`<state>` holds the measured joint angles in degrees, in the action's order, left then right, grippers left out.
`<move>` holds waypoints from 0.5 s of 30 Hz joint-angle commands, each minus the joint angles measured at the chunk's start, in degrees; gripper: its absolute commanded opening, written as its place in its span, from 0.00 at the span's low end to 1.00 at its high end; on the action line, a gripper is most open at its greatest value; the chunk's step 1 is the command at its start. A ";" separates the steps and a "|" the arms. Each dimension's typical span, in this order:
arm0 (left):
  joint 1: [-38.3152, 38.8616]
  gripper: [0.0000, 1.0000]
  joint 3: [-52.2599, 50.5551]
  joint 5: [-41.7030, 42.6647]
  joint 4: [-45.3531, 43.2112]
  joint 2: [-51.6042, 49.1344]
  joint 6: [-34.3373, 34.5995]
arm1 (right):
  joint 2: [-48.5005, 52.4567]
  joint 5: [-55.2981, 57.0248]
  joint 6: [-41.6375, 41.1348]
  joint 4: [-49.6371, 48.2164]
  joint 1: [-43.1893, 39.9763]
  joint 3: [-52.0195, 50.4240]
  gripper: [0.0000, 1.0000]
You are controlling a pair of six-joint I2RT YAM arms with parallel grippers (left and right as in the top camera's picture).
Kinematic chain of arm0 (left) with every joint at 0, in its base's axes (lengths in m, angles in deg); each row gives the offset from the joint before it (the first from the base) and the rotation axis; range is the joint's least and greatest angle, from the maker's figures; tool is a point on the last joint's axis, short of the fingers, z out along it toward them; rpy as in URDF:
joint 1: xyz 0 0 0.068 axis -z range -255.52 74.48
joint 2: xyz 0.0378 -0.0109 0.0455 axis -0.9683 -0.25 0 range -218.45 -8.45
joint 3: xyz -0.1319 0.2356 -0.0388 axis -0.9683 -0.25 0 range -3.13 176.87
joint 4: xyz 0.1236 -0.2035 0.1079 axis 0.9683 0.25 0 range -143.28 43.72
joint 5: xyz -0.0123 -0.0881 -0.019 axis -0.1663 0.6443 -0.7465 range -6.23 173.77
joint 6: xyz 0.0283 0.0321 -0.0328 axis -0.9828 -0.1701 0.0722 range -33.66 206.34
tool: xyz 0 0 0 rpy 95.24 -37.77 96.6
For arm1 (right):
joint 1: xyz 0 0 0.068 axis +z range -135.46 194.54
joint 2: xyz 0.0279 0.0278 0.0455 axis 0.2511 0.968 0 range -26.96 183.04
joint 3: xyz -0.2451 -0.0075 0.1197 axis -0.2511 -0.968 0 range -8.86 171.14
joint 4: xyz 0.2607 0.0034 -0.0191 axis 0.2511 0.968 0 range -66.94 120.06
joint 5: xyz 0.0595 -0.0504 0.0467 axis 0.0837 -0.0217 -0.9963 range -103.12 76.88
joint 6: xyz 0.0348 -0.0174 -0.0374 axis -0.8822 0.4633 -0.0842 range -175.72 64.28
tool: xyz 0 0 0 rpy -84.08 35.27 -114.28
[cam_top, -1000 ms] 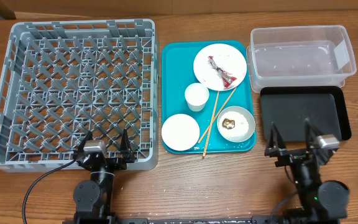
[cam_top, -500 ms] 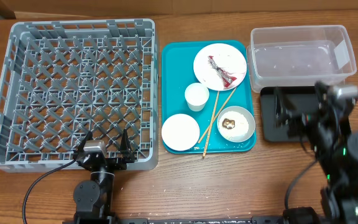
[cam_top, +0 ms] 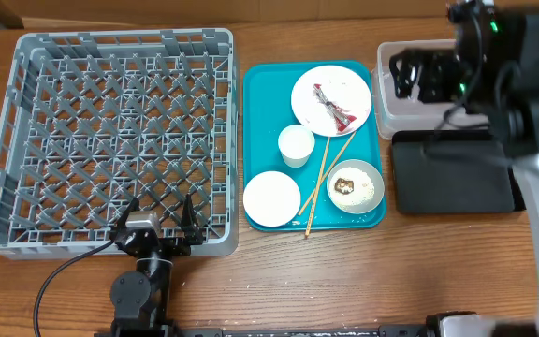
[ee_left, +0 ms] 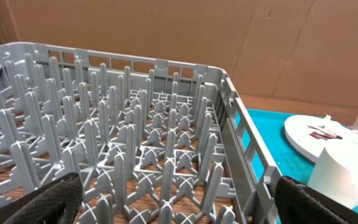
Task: Sort waste into correct bins and load items into the dishwasher
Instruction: 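Reach the right gripper to the plate and grasp the tissue scrap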
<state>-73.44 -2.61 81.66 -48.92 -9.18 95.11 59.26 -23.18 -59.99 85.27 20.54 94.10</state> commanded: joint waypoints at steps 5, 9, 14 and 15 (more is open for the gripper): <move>-0.24 1.00 -0.22 0.48 -0.07 0.48 -1.07 | 7.56 -8.35 -1.51 -2.62 0.37 5.42 1.00; -0.24 1.00 -0.22 0.48 -0.07 0.48 -1.07 | 11.02 -9.60 4.44 -8.15 2.97 5.40 0.99; -0.24 1.00 -0.22 0.48 -0.07 0.48 -1.07 | 17.33 -1.77 7.78 -11.23 7.72 5.40 0.98; -0.24 1.00 -0.22 0.48 -0.07 0.48 -1.07 | 18.82 0.76 7.85 -11.43 8.52 5.40 0.98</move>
<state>-73.44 -2.61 81.66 -48.88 -9.18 95.11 72.83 -30.16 -55.00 74.30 26.14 98.80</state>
